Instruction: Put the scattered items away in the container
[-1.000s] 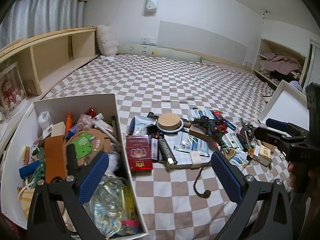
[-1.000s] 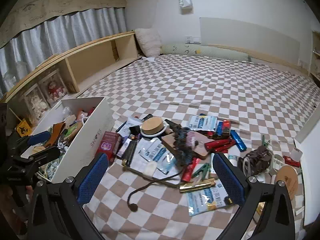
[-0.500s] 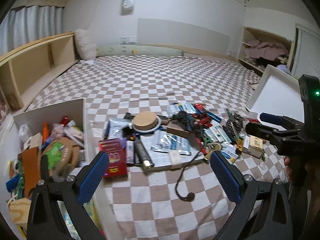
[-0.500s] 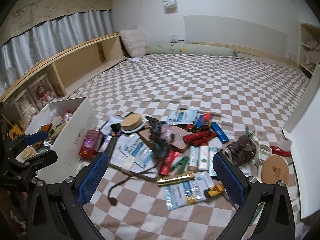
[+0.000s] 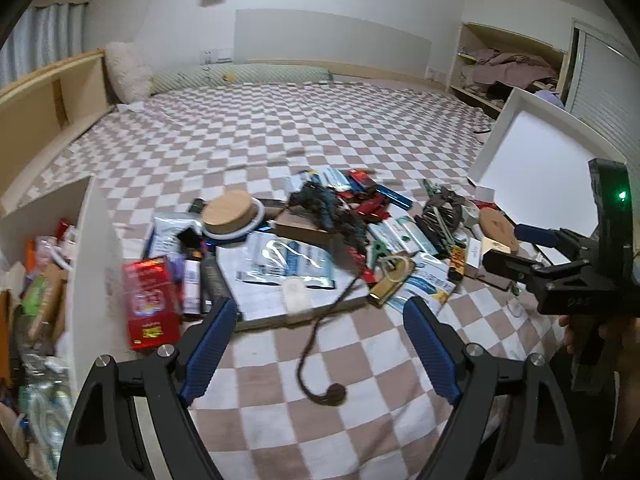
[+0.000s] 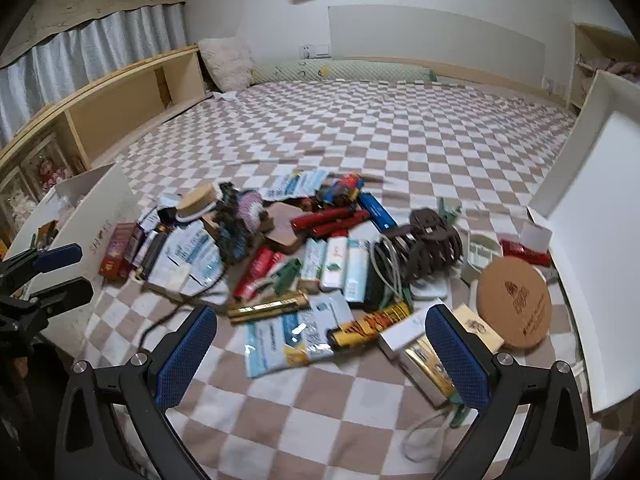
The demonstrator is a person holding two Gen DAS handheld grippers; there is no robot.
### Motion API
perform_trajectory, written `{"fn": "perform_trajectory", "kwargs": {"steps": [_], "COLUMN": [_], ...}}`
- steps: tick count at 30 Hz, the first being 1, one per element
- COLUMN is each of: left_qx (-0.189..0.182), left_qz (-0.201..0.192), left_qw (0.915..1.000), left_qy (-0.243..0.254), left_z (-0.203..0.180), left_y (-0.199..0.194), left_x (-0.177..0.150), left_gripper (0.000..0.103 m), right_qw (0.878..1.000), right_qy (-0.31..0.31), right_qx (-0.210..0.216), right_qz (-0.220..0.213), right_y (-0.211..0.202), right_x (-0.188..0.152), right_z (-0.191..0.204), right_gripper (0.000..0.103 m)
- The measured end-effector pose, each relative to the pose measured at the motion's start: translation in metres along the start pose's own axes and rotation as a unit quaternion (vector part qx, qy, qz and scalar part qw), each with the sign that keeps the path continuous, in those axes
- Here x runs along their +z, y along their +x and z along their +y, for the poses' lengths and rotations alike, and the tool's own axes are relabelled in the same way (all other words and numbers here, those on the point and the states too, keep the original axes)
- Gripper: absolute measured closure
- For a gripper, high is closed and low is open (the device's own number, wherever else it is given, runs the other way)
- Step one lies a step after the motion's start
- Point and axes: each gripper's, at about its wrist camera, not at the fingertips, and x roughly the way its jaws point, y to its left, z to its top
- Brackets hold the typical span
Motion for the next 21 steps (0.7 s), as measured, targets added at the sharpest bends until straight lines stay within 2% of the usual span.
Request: {"fn": "perform_trajectory", "kwargs": {"steps": [7,10,13,21], "left_qx": [-0.075,-0.104,-0.120,-0.127], "left_qz": [0.012,0.025,0.041,0.061], "left_qw": [0.9970,0.9942,0.9919,0.9901], "left_qy": [0.016,0.015,0.010,0.007], "left_z": [-0.026,-0.036,-0.041,-0.046], "left_y": [0.027,0.040,0.056,0.090], "left_x": [0.000,0.001,0.001,0.006], "left_gripper": [0.043,0.047,0.060,0.061], "right_qw": [1.000,0.999,0.998,0.995], "right_qy": [0.009,0.024,0.044,0.076], "right_qx": [-0.020,-0.039,-0.044,-0.053], "right_qz": [0.015,0.020,0.024,0.031], "right_y": [0.012,0.016,0.021,0.031], "right_x": [-0.011,-0.016,-0.021,-0.033], "right_z": [-0.022,-0.034,-0.046,-0.068], "right_gripper": [0.000,0.000,0.000,0.000]}}
